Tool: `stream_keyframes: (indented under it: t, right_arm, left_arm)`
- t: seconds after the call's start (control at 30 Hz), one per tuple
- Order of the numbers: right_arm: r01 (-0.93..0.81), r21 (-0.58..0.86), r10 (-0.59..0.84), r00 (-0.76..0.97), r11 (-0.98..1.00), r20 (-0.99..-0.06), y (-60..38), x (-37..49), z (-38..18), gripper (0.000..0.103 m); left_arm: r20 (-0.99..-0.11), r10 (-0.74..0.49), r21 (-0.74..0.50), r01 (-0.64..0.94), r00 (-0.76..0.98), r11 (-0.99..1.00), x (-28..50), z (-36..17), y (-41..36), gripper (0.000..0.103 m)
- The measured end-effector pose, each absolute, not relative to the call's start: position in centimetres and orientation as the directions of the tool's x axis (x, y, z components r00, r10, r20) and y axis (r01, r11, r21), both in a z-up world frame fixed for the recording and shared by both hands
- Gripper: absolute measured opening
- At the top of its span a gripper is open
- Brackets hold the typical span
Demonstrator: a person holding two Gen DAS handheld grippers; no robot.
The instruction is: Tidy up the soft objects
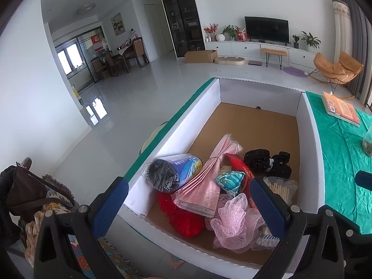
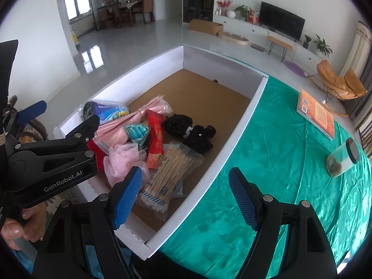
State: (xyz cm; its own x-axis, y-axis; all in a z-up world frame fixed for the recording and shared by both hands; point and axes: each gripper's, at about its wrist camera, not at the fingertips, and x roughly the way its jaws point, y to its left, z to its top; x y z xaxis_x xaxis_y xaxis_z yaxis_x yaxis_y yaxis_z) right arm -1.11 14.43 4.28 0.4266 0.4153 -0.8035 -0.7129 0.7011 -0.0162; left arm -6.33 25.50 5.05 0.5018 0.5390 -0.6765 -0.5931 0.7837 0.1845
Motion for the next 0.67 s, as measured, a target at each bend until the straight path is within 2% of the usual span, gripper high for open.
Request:
stream_keyframes:
  t: [0.43, 0.67]
  right_arm:
    - [-0.720, -0.026, 0.412, 0.426, 0.694, -0.805, 14.57, -1.52, 4.22, 0.080]
    - [-0.721, -0.020, 0.419, 0.425, 0.693, -0.803, 14.45, -1.51, 4.30, 0.080]
  left_arm:
    - [-0.675, 0.544, 0.185, -0.599, 0.498, 0.779, -6.62, 5.07, 25.90, 0.103]
    - [-0.682, 0.515, 0.137, -0.602, 0.518, 0.787, -6.87, 5.43, 26.11, 0.103]
